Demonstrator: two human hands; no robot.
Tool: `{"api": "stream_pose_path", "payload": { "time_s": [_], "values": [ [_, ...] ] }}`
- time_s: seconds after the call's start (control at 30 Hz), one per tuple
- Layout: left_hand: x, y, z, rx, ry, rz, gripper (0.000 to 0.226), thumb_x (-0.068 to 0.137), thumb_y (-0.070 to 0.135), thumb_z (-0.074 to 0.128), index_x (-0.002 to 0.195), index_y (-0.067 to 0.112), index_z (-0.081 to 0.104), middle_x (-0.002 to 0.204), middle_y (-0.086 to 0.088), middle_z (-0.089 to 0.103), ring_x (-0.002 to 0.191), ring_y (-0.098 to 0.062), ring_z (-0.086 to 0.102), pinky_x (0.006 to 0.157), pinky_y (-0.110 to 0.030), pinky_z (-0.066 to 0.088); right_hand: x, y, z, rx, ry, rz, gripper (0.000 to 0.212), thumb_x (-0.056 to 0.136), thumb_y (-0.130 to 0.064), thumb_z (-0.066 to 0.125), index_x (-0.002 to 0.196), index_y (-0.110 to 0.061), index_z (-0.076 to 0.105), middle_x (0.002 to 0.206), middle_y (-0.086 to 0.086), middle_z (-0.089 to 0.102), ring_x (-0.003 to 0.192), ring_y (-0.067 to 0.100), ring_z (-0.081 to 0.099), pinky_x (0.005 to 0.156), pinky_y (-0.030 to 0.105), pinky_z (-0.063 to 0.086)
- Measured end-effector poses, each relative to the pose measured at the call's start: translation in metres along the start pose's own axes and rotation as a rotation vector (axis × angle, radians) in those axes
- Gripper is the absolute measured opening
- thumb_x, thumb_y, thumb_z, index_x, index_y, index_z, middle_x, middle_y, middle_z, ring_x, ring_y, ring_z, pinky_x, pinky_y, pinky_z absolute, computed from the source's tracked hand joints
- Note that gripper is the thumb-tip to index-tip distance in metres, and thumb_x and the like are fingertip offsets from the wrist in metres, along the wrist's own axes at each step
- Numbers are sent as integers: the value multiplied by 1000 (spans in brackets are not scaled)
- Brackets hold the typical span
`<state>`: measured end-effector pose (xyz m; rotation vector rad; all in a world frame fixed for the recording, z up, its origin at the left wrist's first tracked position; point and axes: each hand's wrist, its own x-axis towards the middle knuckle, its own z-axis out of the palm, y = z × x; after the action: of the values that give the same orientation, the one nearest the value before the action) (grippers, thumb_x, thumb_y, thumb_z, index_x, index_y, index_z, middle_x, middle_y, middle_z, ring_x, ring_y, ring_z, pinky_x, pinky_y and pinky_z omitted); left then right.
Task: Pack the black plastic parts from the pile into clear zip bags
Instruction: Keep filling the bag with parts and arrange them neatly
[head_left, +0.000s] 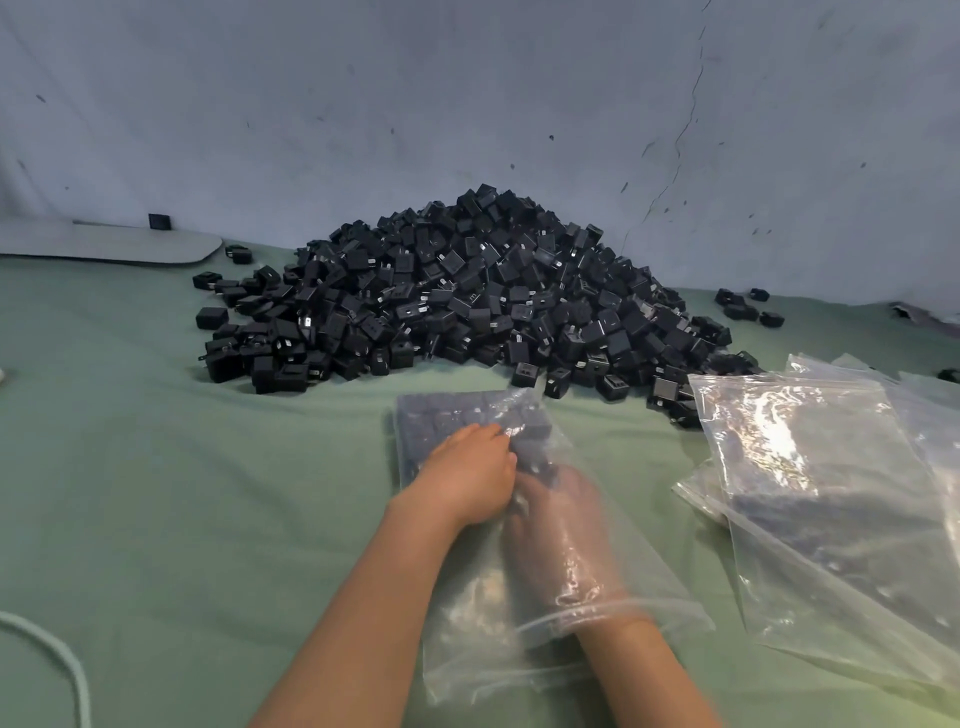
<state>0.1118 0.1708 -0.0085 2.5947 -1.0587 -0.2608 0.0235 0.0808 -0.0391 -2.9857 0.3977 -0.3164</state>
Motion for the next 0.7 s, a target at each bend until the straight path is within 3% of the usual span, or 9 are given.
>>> {"api": "stream_pose_path", "payload": {
  "time_s": [0.2, 0.3, 0.4, 0.53, 0.6, 0.63, 0.67, 0.7],
  "values": [
    [-6, 0, 1, 0, 9, 13, 45, 103, 25, 24, 144, 8, 31, 155, -4, 23, 143, -20, 17, 118, -37, 14, 8, -2, 1, -60, -96, -4, 40, 102, -31, 29, 141, -24, 35, 147, -4, 33, 136, 13, 28, 112, 29, 16],
    [-7, 0, 2, 2, 10, 11, 47, 103, 26, 23, 148, 11, 25, 158, -2, 15, 146, -19, 9, 119, -36, 8, 5, -7, -2, 16, -77, 69, 41, 98, -26, 39, 139, -19, 41, 145, 10, 36, 134, 24, 34, 108, 36, 29],
    [-8, 1, 2, -9, -7, 12, 48, 104, 26, 22, 149, 13, 22, 159, -1, 11, 146, -19, 5, 119, -37, 6, 7, -6, 1, 4, -44, 94, 39, 97, -28, 41, 135, -19, 45, 141, 12, 40, 130, 26, 39, 105, 38, 34],
    [-10, 4, -2, -6, -12, 29, 46, 104, 25, 22, 147, 13, 27, 158, -1, 14, 146, -18, 7, 119, -36, 7, 15, -2, 19, 12, -43, 50, 43, 102, -33, 30, 143, -26, 35, 148, -1, 35, 138, 12, 29, 116, 28, 16],
    [-13, 7, -3, -12, -18, 48, 43, 103, 24, 24, 143, 11, 34, 155, -2, 24, 144, -17, 16, 118, -35, 11, 22, -3, 25, 23, -130, 97, 44, 102, -9, 27, 145, -21, 33, 151, 0, 32, 140, 14, 27, 116, 24, 16],
    [-14, 8, -4, -17, -29, 58, 41, 103, 22, 24, 140, 11, 38, 152, -3, 31, 141, -18, 23, 116, -34, 15, 26, -4, 24, 50, -175, 118, 58, 95, 14, 20, 145, -14, 30, 154, 2, 28, 142, 15, 26, 115, 18, 17],
    [-15, 9, -4, -22, -45, 64, 41, 103, 21, 25, 138, 9, 41, 149, -4, 34, 138, -18, 27, 114, -33, 19, 27, -5, 24, 87, -168, 160, 69, 87, 25, 15, 143, -11, 32, 153, 4, 31, 140, 18, 31, 115, 19, 21],
    [-16, 10, -5, -27, -65, 68, 41, 102, 21, 26, 138, 9, 41, 149, -4, 34, 138, -18, 28, 113, -33, 21, 24, -5, 21, 52, -107, 146, 58, 92, 15, 20, 137, -14, 40, 145, 2, 41, 134, 21, 39, 112, 28, 31]
  ]
}}
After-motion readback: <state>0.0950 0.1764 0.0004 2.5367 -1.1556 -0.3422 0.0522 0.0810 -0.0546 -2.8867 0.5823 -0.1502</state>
